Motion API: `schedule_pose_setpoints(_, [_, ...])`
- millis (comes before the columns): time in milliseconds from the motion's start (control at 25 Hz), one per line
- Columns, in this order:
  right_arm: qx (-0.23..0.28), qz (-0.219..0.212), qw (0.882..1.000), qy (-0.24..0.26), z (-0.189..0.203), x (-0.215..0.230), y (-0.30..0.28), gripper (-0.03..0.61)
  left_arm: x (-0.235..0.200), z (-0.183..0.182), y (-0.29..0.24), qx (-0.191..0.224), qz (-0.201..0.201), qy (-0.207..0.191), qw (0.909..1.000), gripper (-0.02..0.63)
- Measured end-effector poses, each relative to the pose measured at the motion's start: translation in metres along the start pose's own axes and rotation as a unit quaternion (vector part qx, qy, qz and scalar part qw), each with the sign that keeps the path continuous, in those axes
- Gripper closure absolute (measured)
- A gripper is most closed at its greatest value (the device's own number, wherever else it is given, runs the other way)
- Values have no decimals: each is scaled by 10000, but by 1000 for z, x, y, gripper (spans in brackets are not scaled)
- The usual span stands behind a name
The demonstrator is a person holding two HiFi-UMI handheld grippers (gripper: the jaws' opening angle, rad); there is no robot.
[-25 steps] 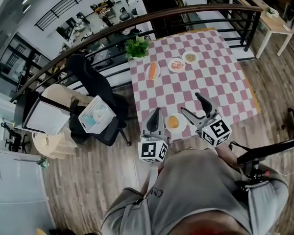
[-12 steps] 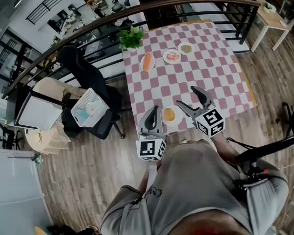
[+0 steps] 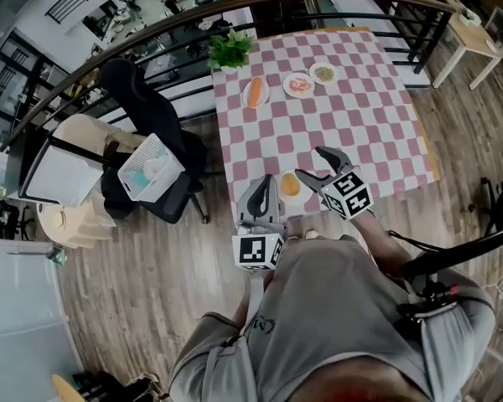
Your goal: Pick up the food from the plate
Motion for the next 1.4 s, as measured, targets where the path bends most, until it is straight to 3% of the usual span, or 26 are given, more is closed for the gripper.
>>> schedule_pose_setpoints(360, [-989, -411, 9942, 17, 36, -6, -46, 249, -15, -1, 10, 70, -323, -27, 9995, 603])
schedule_pose_setpoints(640, [-2049, -549, 9770, -196, 87, -3, -85, 247, -15, -3, 13, 99, -332, -78, 9994, 603])
schedule_pose_setpoints(760, [-2424, -561, 9672, -513, 111, 0, -96, 249, -15, -4, 17, 90, -393, -94, 9991, 603])
schedule_pose_setpoints(1400, [-3282, -353, 9306, -1581, 185, 19, -149, 247, -26, 2, 45, -100, -857, -141, 9962, 603])
Point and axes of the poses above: the fingertips, and each gripper's own axes: y backward along the fingers, x to its right, z out of its underside, the point moved 8 cm from there along y, backward along the fingers, and after that the axes turned 3 degrees about -z, right-handed, at the moved point
